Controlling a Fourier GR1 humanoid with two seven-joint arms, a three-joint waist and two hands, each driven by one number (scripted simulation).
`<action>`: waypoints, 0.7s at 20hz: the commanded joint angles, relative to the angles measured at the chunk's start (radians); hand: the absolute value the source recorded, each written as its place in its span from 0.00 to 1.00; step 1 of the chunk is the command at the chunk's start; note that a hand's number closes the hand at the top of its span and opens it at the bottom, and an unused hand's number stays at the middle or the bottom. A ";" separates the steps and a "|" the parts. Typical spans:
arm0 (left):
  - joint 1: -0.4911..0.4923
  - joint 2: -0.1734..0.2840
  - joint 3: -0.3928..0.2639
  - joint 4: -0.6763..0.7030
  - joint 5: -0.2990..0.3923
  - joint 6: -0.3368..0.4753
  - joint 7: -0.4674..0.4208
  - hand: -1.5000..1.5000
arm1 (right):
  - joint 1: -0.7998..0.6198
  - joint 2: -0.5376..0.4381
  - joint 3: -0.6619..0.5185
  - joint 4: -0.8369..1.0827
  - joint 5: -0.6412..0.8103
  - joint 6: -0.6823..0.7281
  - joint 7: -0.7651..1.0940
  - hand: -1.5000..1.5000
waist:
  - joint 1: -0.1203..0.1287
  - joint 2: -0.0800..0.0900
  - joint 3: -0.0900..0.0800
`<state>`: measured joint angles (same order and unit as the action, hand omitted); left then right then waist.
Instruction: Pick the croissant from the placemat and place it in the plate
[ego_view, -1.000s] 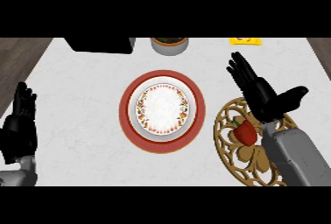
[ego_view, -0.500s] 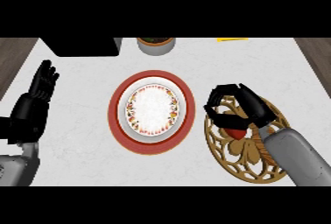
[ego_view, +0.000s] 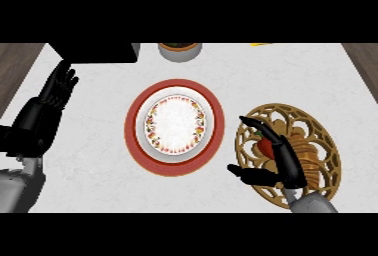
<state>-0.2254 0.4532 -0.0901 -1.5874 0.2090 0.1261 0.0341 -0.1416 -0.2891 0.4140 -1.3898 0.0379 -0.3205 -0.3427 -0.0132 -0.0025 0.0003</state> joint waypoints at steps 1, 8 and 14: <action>-0.064 -0.015 0.024 0.038 0.005 -0.023 0.029 0.50 | 0.082 -0.015 -0.048 -0.086 0.025 -0.054 -0.089 0.00 | 0.001 0.001 0.000; -0.039 0.005 0.029 -0.017 0.002 -0.032 0.075 0.50 | 0.058 -0.321 -0.090 -0.339 0.159 0.042 0.355 0.00 | -0.006 -0.007 -0.004; -0.019 0.005 0.045 -0.008 0.003 -0.045 0.025 0.50 | 0.004 -0.520 -0.046 -0.394 0.239 0.267 0.731 0.00 | 0.010 -0.005 -0.008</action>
<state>-0.2457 0.4530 -0.0577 -1.5930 0.2063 0.0910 0.0695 -0.1038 -0.7025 0.3438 -1.7261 0.2361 -0.1737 0.1671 -0.0131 -0.0075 -0.0061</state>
